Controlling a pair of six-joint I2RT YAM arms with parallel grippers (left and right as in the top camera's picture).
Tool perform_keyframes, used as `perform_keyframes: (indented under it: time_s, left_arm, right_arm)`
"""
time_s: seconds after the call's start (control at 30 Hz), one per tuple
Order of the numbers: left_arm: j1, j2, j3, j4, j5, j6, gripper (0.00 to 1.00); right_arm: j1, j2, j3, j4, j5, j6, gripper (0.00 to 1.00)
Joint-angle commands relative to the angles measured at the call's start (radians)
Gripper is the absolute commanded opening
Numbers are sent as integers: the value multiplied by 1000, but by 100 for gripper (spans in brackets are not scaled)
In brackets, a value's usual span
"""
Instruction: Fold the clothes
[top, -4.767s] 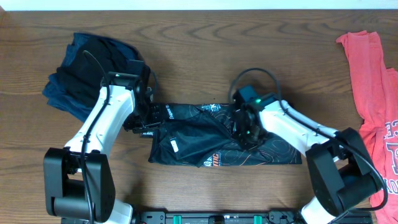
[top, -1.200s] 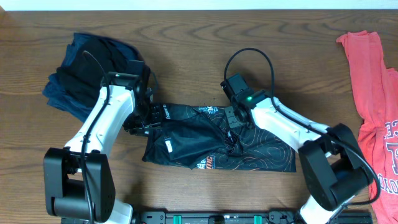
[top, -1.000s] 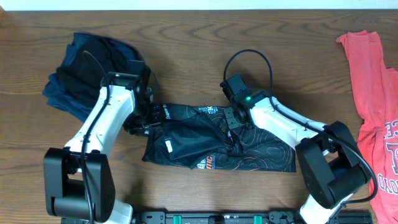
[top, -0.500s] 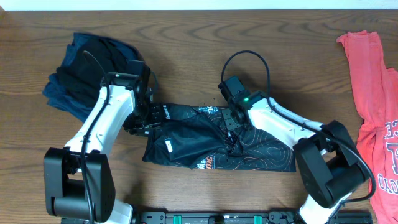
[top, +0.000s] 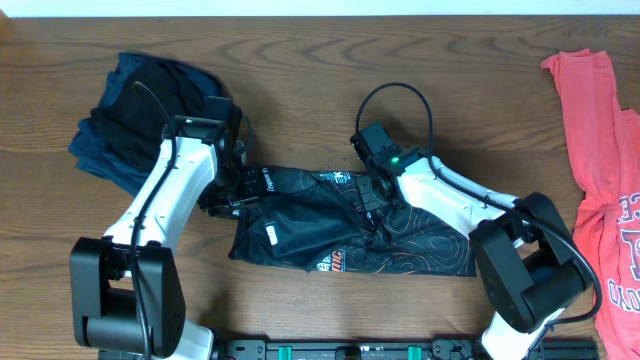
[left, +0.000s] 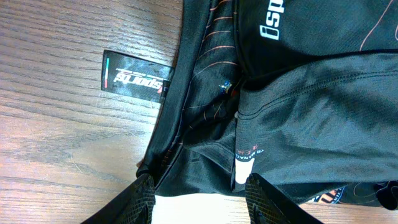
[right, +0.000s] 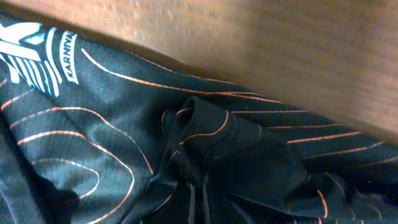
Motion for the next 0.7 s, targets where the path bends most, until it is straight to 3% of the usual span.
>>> perform_keyframes:
  time_s: [0.0, 0.2, 0.43, 0.6, 0.67]
  left_arm:
    - [0, -9, 10, -5, 5, -1, 49]
    - [0, -9, 10, -1, 5, -1, 50]
    - [0, -9, 10, -2, 5, -1, 50]
    - [0, -9, 10, -3, 5, -1, 50]
    - [0, -9, 10, -2, 5, -1, 61]
  right_arm:
    - [19, -54, 1, -7, -58, -42, 5]
    - [40, -58, 0, -19, -150, -70, 7]
    - [72, -57, 0, -2, -127, -73, 25]
    - [69, -68, 2, -11, -86, -71, 26]
    - [69, -98, 9, -27, -34, -68, 29]
